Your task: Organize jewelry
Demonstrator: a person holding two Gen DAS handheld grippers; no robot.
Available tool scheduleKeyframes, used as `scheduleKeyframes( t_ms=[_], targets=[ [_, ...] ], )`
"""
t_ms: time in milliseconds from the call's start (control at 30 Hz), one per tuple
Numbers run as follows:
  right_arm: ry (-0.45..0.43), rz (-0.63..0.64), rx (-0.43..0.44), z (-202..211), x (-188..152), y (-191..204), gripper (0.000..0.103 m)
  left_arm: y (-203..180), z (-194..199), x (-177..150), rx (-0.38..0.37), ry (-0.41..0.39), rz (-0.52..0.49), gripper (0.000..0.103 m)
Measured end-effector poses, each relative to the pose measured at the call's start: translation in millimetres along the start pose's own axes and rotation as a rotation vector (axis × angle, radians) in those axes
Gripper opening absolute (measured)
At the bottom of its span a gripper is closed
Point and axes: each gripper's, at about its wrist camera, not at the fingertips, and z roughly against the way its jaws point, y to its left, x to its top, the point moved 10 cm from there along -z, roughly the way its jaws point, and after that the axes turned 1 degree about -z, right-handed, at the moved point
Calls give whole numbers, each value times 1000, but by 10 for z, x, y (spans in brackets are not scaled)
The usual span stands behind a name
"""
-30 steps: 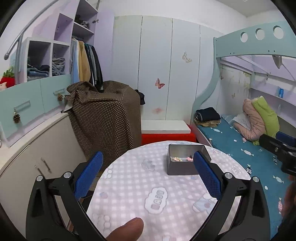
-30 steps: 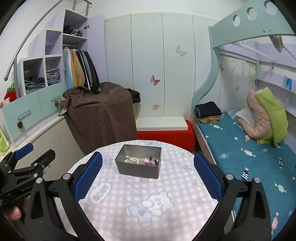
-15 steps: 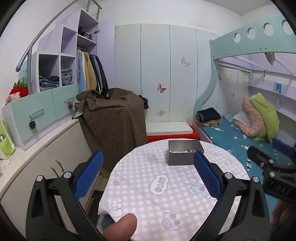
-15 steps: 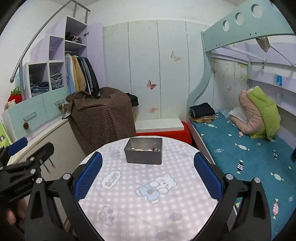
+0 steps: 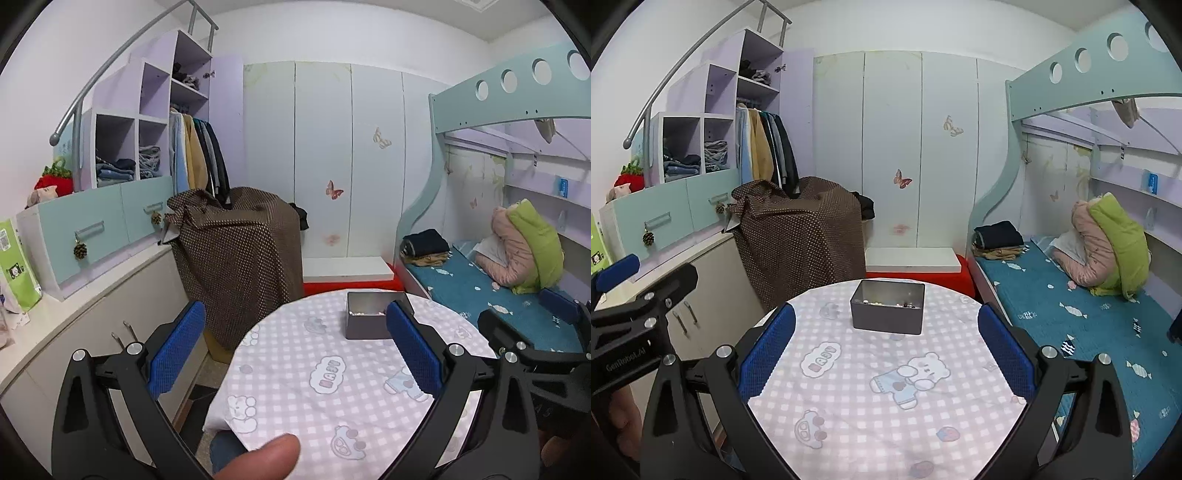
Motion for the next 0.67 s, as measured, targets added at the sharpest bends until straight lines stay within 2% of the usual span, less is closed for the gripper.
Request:
scheduleKeyframes(
  t_ms=[367, 667],
  targets=[
    [4, -11, -6, 6, 2, -16, 95, 34, 35, 35, -32, -17, 30, 98],
    [5, -11, -2, 9, 6, -22, 95, 79, -18, -10, -15, 12, 54, 98]
  ],
)
